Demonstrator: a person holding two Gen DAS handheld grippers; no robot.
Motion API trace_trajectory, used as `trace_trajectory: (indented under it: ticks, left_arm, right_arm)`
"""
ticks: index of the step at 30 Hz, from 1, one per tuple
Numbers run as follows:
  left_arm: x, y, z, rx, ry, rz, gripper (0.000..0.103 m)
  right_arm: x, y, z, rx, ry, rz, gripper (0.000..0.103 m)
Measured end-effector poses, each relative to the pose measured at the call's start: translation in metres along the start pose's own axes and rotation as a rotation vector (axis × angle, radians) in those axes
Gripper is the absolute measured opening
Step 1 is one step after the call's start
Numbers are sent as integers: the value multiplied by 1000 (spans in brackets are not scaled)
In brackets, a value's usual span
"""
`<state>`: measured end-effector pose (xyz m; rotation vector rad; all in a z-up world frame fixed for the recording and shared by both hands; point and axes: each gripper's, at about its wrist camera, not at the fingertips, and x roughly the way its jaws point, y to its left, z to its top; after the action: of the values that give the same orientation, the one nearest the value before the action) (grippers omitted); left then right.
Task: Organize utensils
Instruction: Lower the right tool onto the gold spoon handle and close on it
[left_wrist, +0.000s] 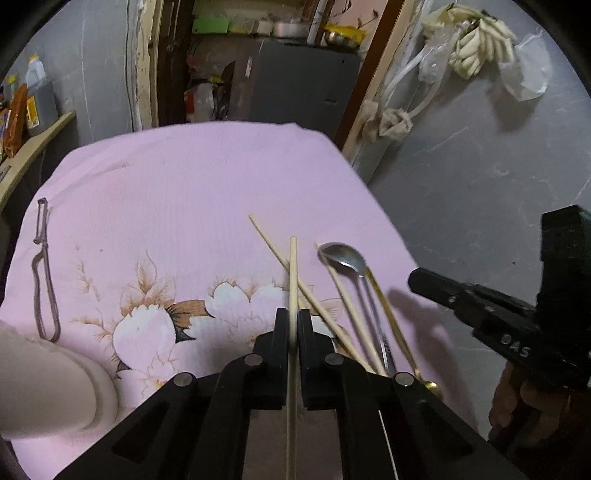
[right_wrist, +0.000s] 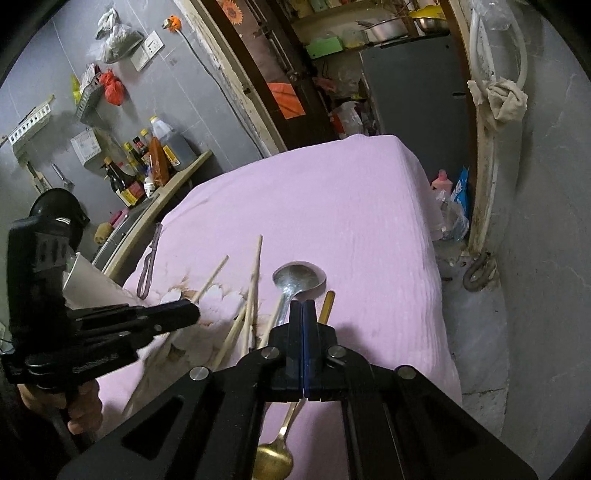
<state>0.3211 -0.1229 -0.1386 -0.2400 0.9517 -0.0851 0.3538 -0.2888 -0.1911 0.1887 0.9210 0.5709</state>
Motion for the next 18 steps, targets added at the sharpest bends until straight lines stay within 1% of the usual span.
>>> trace_trajectory:
  ticks: [3,4,6,9,10,11,12,15,18]
  left_arm:
    - [-4,3,-1,-12,-2,-7,5]
    - [-4,4,-2,-16,0,-7,5]
    - [-3,7,-3,-29,10,-4,5]
    - [-2,12,-7,-52,20,4,5]
    - [-2,14,-8,-59,21,3,5]
    - [0,15,-8,-70,24,2,5]
    - [0,17,-9,-76,27,4,5]
    - [2,20,-9,-90,28,6,5]
    - [3,20,-9,-93,27,4,5]
  right_arm:
    - [9,-3,-2,21,60,-26,1]
    - [15,-5,-4,37,94,-37,1]
    - [20,-7,-7,51,123,-39,1]
    - [24,-6,-9,44,143,-58,3]
    - [25,-6,-9,46,147,-59,7]
    - [28,-6,-8,45,156,-67,14]
    - [29,-6,-8,44,161,-71,16]
    - [31,-3,-6,14,173,-81,17]
    - [35,7,-2,-35,196,-128,17]
